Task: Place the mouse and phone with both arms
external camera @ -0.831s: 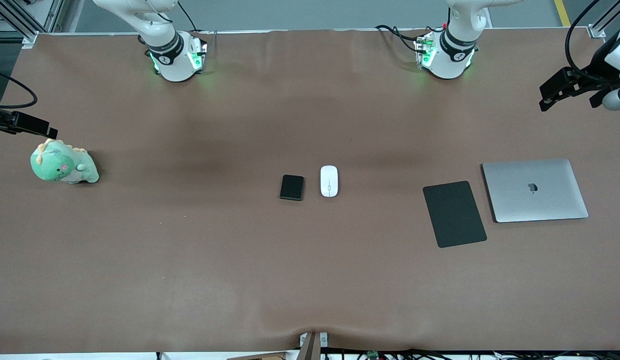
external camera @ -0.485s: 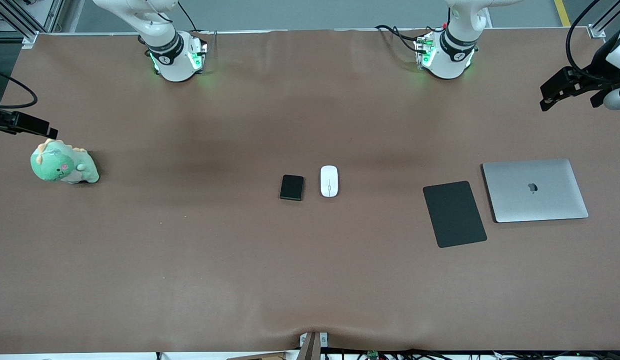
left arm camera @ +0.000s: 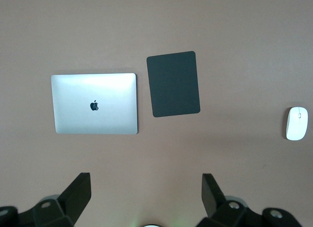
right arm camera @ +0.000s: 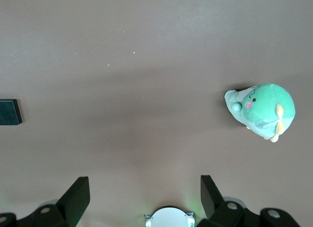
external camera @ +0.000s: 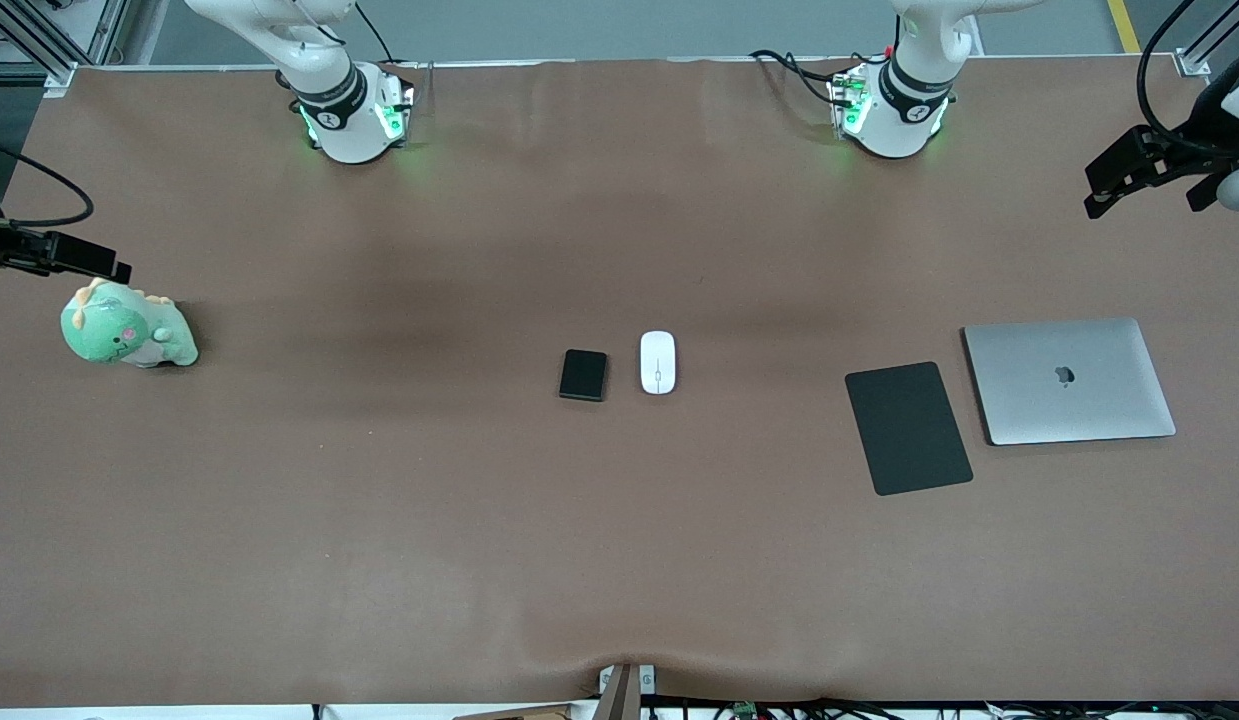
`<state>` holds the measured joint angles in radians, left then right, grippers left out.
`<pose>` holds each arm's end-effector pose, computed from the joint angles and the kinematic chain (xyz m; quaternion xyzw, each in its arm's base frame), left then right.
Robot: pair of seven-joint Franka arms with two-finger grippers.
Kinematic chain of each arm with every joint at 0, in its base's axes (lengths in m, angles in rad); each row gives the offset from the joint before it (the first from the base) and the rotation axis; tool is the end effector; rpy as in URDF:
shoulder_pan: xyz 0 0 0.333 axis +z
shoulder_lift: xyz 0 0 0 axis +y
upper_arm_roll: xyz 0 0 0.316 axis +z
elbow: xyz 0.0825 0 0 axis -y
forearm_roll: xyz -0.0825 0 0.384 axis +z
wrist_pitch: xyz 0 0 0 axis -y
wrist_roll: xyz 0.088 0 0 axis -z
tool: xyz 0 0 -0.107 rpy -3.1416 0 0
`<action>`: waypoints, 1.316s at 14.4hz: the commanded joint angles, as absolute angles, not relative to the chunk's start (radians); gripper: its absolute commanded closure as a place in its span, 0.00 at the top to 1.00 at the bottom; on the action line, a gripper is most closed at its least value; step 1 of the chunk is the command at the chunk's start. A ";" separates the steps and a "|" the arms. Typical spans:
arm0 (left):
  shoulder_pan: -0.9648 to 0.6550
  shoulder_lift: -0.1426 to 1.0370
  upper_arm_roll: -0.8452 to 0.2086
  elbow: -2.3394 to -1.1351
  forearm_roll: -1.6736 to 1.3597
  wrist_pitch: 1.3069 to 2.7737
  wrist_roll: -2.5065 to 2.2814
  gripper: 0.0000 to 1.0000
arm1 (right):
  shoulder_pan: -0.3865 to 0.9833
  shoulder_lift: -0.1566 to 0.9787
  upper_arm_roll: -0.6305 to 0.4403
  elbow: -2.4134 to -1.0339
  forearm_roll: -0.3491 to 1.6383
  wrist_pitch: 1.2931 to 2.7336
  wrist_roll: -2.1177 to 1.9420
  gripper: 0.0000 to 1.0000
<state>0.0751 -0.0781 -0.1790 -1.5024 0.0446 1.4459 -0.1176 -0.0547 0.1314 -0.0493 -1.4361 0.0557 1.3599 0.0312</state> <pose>0.5134 -0.0529 0.6866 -0.9995 -0.0100 -0.0133 0.0277 0.5688 -0.0505 0.5966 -0.9922 0.0643 0.1026 0.0282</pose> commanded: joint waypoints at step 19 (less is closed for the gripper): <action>-0.485 0.544 -0.181 -1.589 0.052 2.118 -0.489 1.00 | -0.035 0.245 -0.051 -1.442 0.063 1.407 0.025 1.00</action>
<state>-0.4558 0.4998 -0.1887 -1.5854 0.0352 2.0602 -0.4430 -0.0484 0.2369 -0.0494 -1.4401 0.0561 1.4013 0.0307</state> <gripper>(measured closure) 0.000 0.000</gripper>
